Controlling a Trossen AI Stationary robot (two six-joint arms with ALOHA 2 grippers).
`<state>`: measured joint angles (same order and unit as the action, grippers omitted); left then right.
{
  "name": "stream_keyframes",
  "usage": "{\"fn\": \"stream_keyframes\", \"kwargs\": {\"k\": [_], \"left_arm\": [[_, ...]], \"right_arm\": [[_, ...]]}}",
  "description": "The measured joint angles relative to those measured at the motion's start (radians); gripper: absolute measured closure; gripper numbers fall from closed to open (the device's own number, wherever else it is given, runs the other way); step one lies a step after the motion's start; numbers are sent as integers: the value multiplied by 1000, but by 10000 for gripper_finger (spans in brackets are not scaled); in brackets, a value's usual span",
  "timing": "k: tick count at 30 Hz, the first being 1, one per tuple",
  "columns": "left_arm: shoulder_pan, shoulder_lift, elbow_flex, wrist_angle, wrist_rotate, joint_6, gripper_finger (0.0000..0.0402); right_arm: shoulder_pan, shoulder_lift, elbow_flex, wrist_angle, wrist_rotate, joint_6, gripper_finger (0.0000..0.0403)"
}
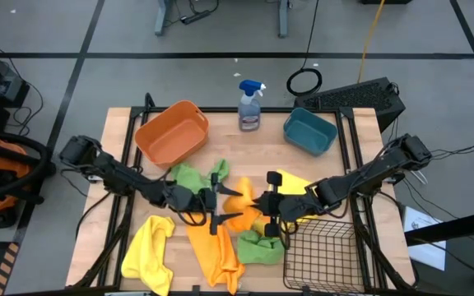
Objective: Sort microfiber towel by color & place in baskets
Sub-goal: Put the top center orange microfiber towel into the blue bin
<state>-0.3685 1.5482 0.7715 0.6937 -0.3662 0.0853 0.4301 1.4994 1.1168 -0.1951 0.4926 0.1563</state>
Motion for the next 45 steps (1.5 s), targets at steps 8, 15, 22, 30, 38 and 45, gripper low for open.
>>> {"fn": "stream_keyframes", "kwargs": {"k": [8,15,22,30,38,45], "left_arm": [[-20,12,0,1,-78,-17,117],[-13,12,0,-30,-47,-54,117],[7,12,0,-18,-42,-53,117],[11,12,-1,-2,25,-22,210],[22,12,-1,-2,132,-20,376],[22,12,-1,-7,197,13,374]], "right_arm": [[53,0,0,6,87,-20,399],[16,0,0,43,138,-81,399],[-10,0,0,161,133,-157,399],[1,0,0,170,128,-142,394],[59,-4,0,143,161,-131,286],[137,-68,0,-113,195,109,158]]}}
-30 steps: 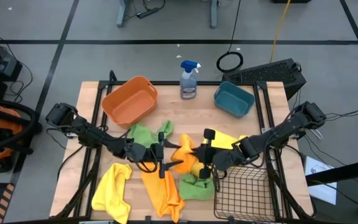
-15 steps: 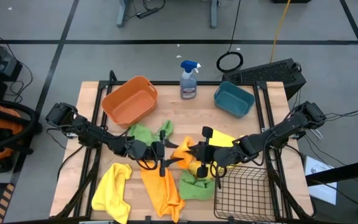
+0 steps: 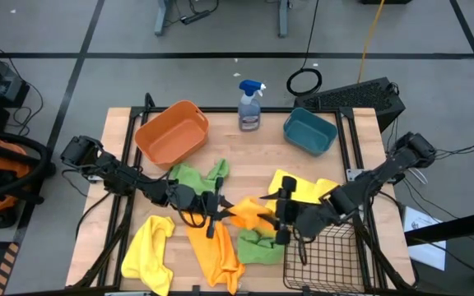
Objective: Sort microfiber towel by color & place in baskets
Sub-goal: Put the top center orange microfiber towel into the blue bin
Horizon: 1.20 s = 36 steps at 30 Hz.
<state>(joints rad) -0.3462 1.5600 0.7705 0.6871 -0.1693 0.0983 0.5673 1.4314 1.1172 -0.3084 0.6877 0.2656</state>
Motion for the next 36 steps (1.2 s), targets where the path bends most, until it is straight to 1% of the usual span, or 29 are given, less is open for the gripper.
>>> {"fn": "stream_keyframes", "kwargs": {"k": [3,6,10,13,16,18,21,24,31,34,36], "left_arm": [[0,0,0,1,11,21,375],[2,0,0,3,12,22,376],[6,0,0,4,12,22,377],[6,0,0,8,11,22,377],[6,0,0,14,11,22,377],[6,0,0,14,11,23,377],[8,0,0,14,11,23,374],[14,0,0,14,11,22,370],[26,0,0,10,9,20,368],[25,0,0,8,9,20,367],[25,0,0,8,9,20,367]], "right_arm": [[39,-17,0,-112,-4,98,123],[76,-20,0,-205,-6,217,107],[124,-19,0,-345,-8,379,105],[168,-5,0,-421,5,460,106],[208,17,0,-427,47,509,108],[227,35,0,-413,68,515,117],[240,63,0,-368,80,493,144],[240,86,-1,-293,73,426,184],[226,102,-1,-32,71,135,287],[226,102,-1,84,72,15,315],[224,102,-1,149,74,-44,324]]}}
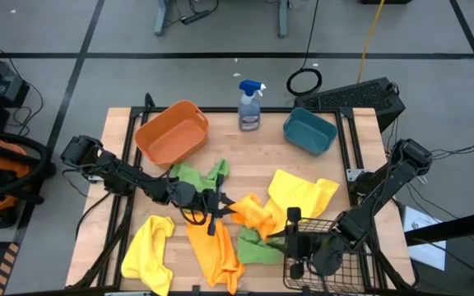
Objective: Sort microfiber towel by color & place in baskets
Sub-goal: Put the top center orange microfiber towel into the blue bin
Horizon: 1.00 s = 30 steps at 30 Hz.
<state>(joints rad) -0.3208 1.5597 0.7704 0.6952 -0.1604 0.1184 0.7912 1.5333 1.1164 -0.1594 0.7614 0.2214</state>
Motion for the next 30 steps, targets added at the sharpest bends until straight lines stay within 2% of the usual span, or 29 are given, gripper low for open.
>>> {"fn": "stream_keyframes", "kwargs": {"k": [6,12,16,20,26,30], "left_arm": [[0,0,0,0,0,0,366],[0,0,0,0,0,0,366],[0,0,0,0,0,0,366],[0,0,0,0,1,0,366],[0,0,0,3,4,0,366],[1,-1,0,3,23,0,366]], "right_arm": [[-12,0,17,-11,3,-34,311],[23,-1,72,-204,2,-100,236],[57,-1,139,-382,4,28,173],[86,-2,180,-600,11,182,135],[72,1,179,-863,30,434,132],[45,3,157,-865,65,468,149]]}}
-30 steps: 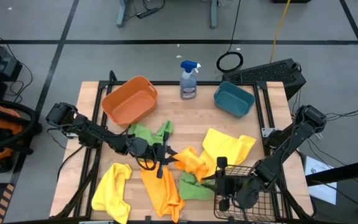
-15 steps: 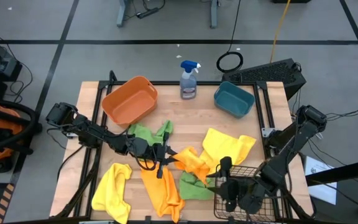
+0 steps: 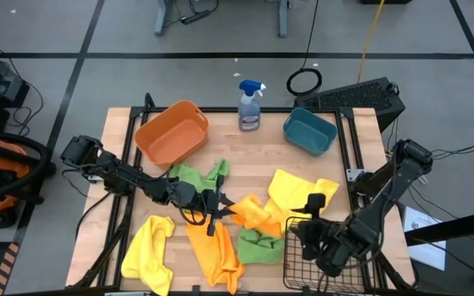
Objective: Sort microfiber towel by color & place in baskets
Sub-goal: Put the top center orange microfiber towel into the blue bin
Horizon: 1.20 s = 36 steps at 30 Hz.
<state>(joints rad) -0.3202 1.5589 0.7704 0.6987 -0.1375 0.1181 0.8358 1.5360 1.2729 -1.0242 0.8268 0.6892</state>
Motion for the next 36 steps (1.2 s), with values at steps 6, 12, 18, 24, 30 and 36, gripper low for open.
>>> {"fn": "stream_keyframes", "kwargs": {"k": [6,12,18,24,30,36], "left_arm": [[0,0,0,7,3,-1,366],[0,0,0,5,3,-1,366],[0,0,0,-1,-12,1,366],[0,0,0,0,11,3,366],[-4,0,0,0,27,43,366],[-9,0,0,-4,39,47,366]], "right_arm": [[-71,20,-50,262,39,-207,162],[-123,31,-51,526,38,-315,158],[-136,28,-41,605,35,-240,144],[-172,28,-37,629,14,-231,127],[-236,29,-37,721,-120,-291,135],[-255,29,-37,792,-128,-357,176]]}}
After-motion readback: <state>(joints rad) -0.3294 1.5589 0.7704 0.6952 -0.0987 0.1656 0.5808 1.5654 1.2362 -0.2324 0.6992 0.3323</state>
